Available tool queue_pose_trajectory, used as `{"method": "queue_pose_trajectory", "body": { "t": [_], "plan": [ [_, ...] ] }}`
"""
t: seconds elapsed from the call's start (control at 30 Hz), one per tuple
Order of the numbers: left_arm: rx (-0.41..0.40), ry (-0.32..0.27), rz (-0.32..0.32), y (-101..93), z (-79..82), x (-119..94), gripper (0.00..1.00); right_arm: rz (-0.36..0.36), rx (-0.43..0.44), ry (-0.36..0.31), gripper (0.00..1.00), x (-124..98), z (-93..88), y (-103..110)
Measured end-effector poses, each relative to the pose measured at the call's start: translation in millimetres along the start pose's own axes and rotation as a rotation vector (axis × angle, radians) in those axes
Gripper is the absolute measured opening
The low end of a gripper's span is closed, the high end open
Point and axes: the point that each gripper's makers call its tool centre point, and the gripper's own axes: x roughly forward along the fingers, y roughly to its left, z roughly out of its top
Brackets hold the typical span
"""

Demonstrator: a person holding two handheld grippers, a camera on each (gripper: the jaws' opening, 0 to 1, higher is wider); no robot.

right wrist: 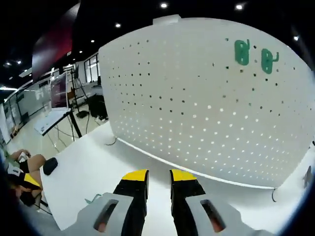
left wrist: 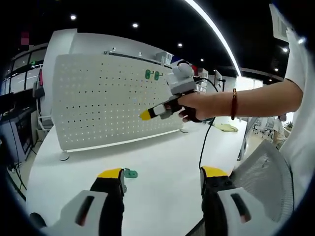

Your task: Insert the hook assembly into the mounting plate slot until the hook locks in place.

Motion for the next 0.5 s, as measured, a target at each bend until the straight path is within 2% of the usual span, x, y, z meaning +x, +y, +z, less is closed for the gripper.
{"method": "queue_pose_trajectory", "body": {
  "t": [0.2, 0.3, 0.5],
  "plan": [
    [0.006, -0.016, 0.024, 3.0, 5.8, -4.9, 0.64, 0.070, -0.013, 0.074, 0.16, 6.5, -24.7, 22.4],
    [0.008, -0.032, 0.031, 4.0, 10.3, -8.1, 0.64, 0.127, -0.020, 0.125, 0.16, 9.7, -37.9, 38.9],
    [-0.008, -0.043, 0.043, 8.5, 10.4, -10.3, 0.64, 0.184, -0.063, 0.181, 0.16, 14.2, -54.1, 62.3]
  ]
}}
